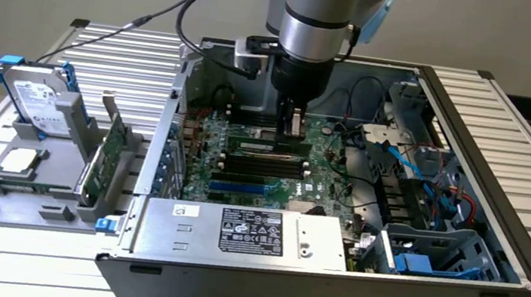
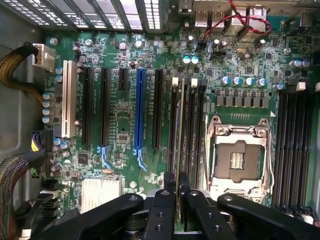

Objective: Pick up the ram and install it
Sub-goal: 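Insert the ram into the slot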

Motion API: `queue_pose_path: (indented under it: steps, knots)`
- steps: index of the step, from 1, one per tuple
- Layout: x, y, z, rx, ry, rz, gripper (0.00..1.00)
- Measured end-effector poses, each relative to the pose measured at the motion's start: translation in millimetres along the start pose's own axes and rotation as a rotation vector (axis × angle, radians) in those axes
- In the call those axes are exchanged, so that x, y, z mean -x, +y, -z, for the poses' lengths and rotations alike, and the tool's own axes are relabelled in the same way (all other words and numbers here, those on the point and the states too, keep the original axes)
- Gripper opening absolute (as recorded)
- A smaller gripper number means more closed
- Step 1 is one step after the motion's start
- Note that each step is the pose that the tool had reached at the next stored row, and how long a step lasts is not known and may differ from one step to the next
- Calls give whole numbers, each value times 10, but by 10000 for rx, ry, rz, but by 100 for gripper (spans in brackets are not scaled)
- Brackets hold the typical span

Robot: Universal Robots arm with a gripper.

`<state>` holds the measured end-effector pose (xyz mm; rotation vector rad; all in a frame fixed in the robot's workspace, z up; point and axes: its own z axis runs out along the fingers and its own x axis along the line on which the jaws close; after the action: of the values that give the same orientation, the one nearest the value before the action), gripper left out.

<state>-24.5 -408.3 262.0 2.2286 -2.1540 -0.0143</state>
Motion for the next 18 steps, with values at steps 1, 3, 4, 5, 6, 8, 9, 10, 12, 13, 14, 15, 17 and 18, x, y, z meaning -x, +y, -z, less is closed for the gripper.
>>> queue_pose_path:
  steps: [1,3,4,5,6,8,9,10,12,13,14,15,17,18]
  knots:
    - [-1,0,-19,0,1,5,14]
    - [-2,-2,-55,0,2,16,14]
    - [-2,-3,-73,0,1,22,14]
    - [-2,-3,-91,0,1,26,14]
    - [-2,-4,-109,0,3,33,14]
    - [-2,-5,-145,0,3,47,14]
    - [-1,-6,-164,-1,2,58,14]
    - [-1,-7,-182,-1,3,71,14]
    - [0,-8,-218,0,5,95,14]
    - [0,-9,-237,-1,5,104,14]
    - [1,-9,-255,-2,5,111,14]
    - [1,-10,-273,-2,5,117,14]
    - [2,-11,-309,-2,6,125,14]
    - [2,-12,-327,-3,6,127,14]
